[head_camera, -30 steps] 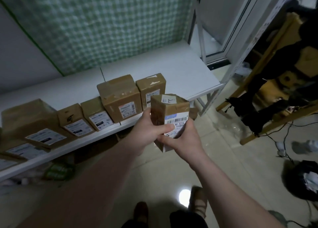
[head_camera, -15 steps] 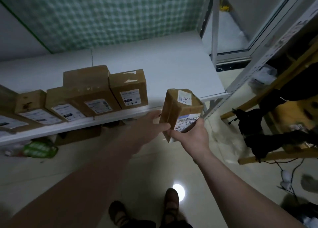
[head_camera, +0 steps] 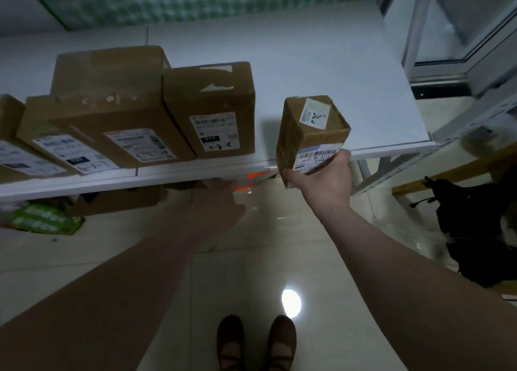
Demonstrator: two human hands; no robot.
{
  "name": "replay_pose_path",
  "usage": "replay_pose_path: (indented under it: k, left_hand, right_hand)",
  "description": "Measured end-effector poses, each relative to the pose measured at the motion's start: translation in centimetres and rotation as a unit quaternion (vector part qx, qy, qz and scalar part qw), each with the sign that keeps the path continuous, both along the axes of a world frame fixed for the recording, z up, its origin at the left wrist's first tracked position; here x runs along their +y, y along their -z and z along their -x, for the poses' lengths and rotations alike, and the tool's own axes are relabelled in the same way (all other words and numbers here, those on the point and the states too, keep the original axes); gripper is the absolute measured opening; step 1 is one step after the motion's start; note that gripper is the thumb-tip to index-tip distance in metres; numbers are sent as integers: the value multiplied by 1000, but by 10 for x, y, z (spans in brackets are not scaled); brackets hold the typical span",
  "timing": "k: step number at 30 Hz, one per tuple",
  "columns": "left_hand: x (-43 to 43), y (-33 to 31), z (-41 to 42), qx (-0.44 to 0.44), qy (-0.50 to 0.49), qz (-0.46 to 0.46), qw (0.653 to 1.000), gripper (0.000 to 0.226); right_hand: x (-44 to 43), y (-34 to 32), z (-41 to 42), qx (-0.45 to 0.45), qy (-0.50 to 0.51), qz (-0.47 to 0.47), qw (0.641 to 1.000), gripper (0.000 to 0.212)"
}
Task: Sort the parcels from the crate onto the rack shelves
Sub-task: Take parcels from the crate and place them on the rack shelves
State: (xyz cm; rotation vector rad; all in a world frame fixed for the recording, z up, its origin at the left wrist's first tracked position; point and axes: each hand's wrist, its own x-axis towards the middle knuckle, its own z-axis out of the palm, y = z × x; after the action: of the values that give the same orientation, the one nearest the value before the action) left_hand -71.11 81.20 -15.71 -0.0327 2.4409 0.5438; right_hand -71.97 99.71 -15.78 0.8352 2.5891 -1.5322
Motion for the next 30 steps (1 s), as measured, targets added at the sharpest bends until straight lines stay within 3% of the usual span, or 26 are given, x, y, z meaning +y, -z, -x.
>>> replay_pose_path:
  k: [12,20,25,30]
  left_hand:
    - [-7,62,42,77,70,52,993,72]
    - [1,74,39,109,71,60,990,61]
    - [7,77,36,122,78,77,986,63]
    - [6,82,34,130,76,84,985,62]
  right_hand:
    - [-22,59,54,39,-2,-20,999,76]
    - [-25,80,52,29,-46,-65,996,86]
    - [-21,82,55,-8,-48,-92,995,65]
    - [-25,77,66,-21,-50,-77,996,59]
